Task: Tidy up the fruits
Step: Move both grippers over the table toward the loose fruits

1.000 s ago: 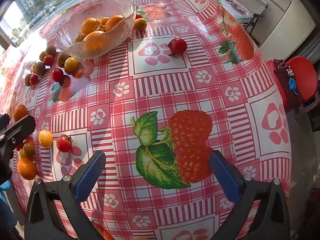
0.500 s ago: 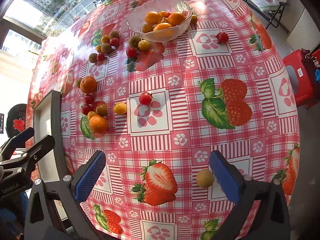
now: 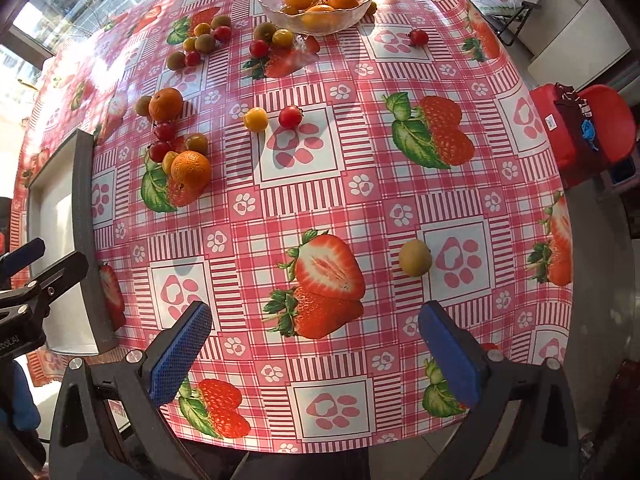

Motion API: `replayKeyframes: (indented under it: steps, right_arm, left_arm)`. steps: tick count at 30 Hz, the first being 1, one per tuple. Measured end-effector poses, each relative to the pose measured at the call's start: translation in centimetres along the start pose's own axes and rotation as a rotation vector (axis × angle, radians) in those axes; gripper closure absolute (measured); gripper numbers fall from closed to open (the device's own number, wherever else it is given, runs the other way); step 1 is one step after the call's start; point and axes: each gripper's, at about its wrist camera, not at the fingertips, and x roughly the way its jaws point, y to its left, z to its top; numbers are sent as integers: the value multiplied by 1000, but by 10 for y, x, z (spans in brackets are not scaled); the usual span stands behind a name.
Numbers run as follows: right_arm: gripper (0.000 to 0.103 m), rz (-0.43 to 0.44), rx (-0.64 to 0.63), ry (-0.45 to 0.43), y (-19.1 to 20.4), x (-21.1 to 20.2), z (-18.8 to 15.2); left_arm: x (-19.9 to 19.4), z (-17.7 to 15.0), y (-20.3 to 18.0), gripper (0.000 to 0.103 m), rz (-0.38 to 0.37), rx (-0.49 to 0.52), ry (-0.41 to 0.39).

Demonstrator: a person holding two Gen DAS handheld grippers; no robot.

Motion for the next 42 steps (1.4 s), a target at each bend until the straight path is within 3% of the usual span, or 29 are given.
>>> replayKeyframes:
  steps: [3, 10, 16, 24, 34, 42]
  right_arm:
    - [0, -27, 35, 12, 0, -2, -6]
    - [0, -43, 80, 26, -17, -6, -10]
    - [0, -21, 101, 45, -49, -8, -6]
    - [0, 19, 131, 61, -72, -1, -6]
    - [0, 37, 128, 95, -67, 17, -15]
    - [0, 44, 125, 109, -73, 34, -14]
  left_arm:
    - [1, 2, 7, 0, -7, 15, 35]
    - [-11, 3, -2, 0, -23, 24, 13]
    - [-3, 5, -22, 0, -17, -19, 43]
    - [10, 3, -43, 0, -1, -2, 80]
    - [21, 8, -50, 0, 15, -15, 95]
    - [40, 27, -54, 0, -6, -107, 97]
